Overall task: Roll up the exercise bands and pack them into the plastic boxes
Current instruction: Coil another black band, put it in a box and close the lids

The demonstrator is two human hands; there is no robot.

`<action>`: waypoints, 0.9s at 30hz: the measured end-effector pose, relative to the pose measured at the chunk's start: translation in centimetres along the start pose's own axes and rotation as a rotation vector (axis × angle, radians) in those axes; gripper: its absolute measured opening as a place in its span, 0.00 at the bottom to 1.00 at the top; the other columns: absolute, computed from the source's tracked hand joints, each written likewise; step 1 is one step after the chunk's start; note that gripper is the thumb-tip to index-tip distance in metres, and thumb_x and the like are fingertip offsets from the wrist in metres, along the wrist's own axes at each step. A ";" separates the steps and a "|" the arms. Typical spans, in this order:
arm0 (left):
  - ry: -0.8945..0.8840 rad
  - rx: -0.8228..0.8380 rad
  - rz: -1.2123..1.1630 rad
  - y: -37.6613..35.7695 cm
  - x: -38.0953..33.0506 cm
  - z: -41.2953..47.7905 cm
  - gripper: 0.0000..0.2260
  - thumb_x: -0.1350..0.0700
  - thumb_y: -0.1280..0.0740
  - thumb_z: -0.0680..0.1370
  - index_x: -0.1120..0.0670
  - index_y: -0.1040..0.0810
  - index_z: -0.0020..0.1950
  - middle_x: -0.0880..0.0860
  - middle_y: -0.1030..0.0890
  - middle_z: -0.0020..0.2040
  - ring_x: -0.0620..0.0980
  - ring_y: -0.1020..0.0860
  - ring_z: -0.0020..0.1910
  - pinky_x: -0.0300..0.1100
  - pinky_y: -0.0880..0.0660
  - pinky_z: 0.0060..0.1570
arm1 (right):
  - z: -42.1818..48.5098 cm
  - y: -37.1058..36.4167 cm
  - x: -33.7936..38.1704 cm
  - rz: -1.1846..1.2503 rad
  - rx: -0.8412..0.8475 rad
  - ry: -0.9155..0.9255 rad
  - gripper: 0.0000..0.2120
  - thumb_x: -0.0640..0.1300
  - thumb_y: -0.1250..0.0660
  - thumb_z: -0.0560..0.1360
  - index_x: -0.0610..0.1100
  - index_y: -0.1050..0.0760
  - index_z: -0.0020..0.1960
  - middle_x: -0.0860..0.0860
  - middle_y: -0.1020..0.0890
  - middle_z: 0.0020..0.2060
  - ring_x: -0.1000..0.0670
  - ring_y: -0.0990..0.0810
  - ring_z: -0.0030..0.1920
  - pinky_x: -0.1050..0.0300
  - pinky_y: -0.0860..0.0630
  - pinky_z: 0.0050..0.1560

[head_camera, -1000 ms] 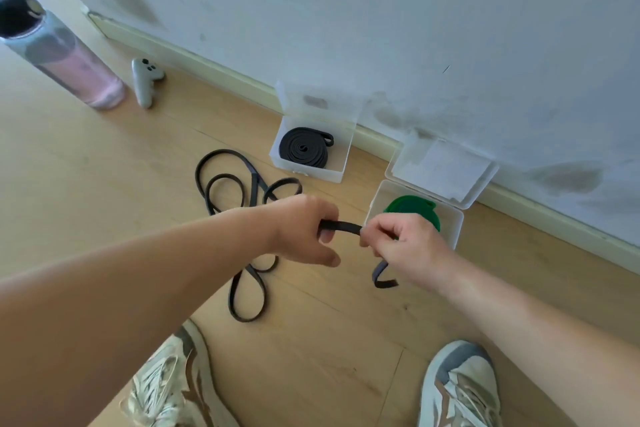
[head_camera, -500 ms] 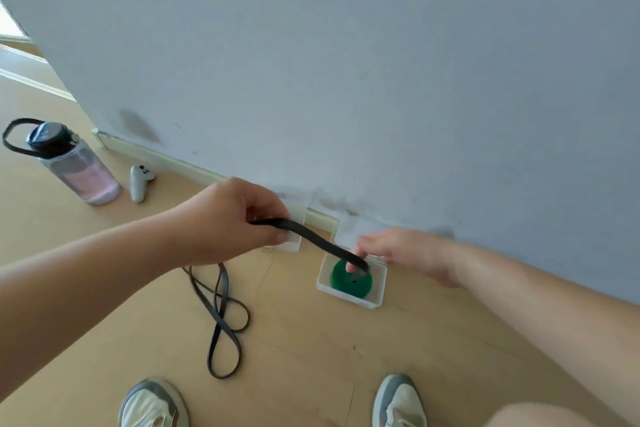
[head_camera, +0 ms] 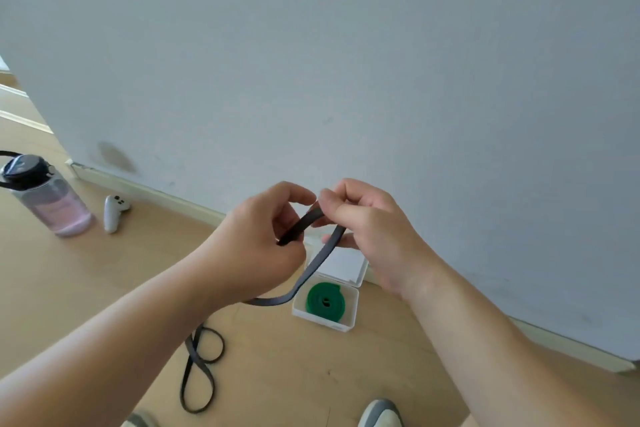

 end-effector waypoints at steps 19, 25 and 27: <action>-0.009 -0.059 0.270 4.9 0.0 -1.6 0.09 0.57 0.30 0.79 0.42 0.18 0.48 0.43 0.18 0.39 0.41 0.22 0.35 0.29 0.28 0.34 | -0.4 2.6 -7.9 -0.249 -0.051 -0.330 0.23 0.60 0.43 0.82 0.42 0.20 0.55 0.45 0.18 0.60 0.46 0.23 0.65 0.49 0.28 0.65; -0.097 -0.053 0.117 1.9 -0.9 -1.2 0.15 0.60 0.26 0.74 0.44 0.20 0.55 0.44 0.16 0.41 0.44 0.18 0.37 0.38 0.21 0.39 | -1.8 -2.1 -2.7 -0.003 0.062 0.007 0.19 0.55 0.38 0.84 0.42 0.18 0.47 0.44 0.13 0.40 0.46 0.14 0.46 0.43 0.22 0.60; -0.116 -0.034 0.071 1.8 -0.9 -1.1 0.17 0.59 0.25 0.73 0.44 0.22 0.58 0.45 0.16 0.42 0.44 0.18 0.40 0.38 0.20 0.40 | -2.1 -2.7 -2.1 -0.062 0.075 0.054 0.15 0.54 0.33 0.81 0.46 0.21 0.40 0.48 0.18 0.32 0.47 0.19 0.37 0.38 0.19 0.55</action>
Point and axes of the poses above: each hand's wrist, its own z-axis towards the middle knuckle, its own y-axis out of the back of the hand, x = y × z, the point moved 7 cm from there along z, towards the middle knuckle
